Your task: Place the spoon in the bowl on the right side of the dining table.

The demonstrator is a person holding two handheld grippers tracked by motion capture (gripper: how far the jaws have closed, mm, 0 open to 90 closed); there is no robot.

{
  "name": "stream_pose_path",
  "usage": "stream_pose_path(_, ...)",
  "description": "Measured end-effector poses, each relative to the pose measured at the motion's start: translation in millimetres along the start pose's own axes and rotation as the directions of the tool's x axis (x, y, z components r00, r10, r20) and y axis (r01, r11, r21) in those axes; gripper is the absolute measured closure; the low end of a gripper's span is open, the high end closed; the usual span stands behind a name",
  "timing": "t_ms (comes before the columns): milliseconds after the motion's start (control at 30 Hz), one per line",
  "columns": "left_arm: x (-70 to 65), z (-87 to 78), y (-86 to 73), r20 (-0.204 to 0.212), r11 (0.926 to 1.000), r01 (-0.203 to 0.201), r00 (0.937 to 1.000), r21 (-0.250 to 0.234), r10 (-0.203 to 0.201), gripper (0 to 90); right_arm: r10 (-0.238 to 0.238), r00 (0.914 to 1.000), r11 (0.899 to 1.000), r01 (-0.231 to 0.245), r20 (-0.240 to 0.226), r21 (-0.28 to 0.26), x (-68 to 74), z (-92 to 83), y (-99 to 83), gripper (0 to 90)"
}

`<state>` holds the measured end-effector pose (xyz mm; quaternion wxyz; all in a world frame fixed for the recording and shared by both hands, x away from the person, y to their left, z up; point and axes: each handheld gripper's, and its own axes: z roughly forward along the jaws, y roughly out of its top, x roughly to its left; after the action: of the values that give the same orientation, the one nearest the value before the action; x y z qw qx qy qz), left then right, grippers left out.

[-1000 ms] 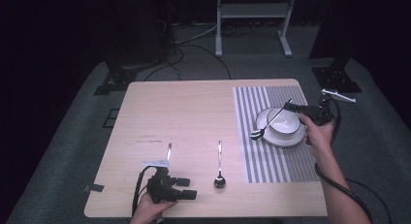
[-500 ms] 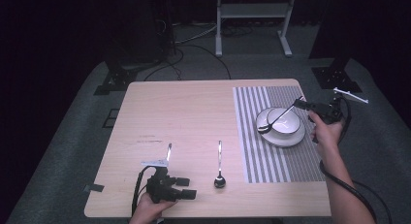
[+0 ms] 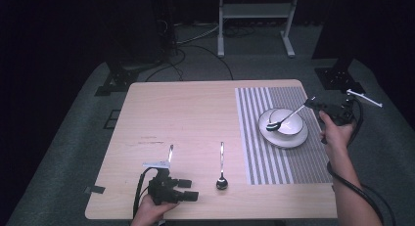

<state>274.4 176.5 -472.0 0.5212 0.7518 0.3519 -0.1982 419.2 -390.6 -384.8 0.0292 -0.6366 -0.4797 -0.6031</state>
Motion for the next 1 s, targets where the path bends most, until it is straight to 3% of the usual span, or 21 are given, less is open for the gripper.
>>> stream_pose_path(767,0.2,1.5,0.1,0.004,1.0000,-0.004,1.0000,0.005,0.004,8.9,0.052,0.9970,0.995,-0.047,0.057,-0.092,-17.8,-18.6,4.0,88.9)
stream_pose_path(1000,-0.2,2.0,0.2,0.004,1.0000,-0.004,1.0000,0.005,0.004,8.9,0.049,0.9955,0.993,-0.040,0.081,-0.109,-22.8,-21.8,4.1,88.8)
